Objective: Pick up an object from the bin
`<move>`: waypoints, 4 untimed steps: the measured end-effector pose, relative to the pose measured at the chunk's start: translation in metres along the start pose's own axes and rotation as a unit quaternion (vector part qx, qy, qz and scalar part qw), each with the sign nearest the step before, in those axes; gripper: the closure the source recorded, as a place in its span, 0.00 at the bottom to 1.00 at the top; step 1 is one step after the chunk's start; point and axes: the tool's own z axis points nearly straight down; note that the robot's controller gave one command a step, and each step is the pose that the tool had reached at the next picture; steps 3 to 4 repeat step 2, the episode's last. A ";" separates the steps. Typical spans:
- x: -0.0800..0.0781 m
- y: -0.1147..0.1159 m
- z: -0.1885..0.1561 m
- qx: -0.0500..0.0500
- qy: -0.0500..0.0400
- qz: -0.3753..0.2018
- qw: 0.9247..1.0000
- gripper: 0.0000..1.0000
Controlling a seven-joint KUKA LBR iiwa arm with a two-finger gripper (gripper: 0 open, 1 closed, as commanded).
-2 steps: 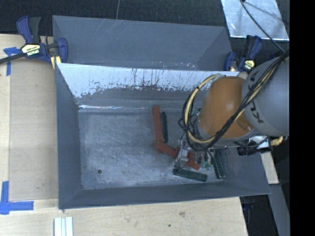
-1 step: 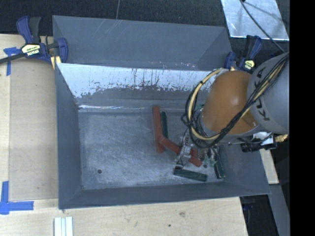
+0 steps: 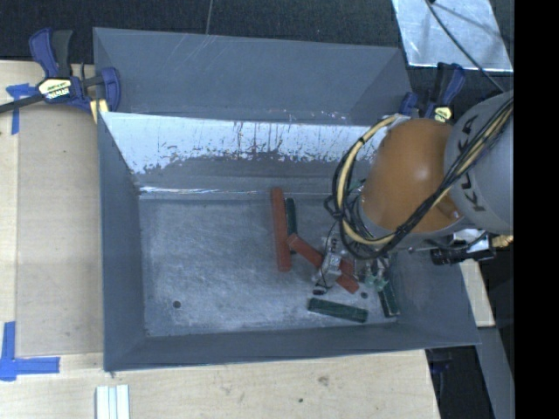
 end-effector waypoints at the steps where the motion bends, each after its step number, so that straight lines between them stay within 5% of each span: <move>1: 0.000 0.000 -0.007 0.000 -0.001 0.000 1.000 1.00; 4: 0.000 0.000 -0.012 0.000 0.001 0.000 1.000 1.00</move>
Offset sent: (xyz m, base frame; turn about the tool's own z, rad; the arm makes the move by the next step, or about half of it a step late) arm -0.0001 0.0000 0.0430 0.0000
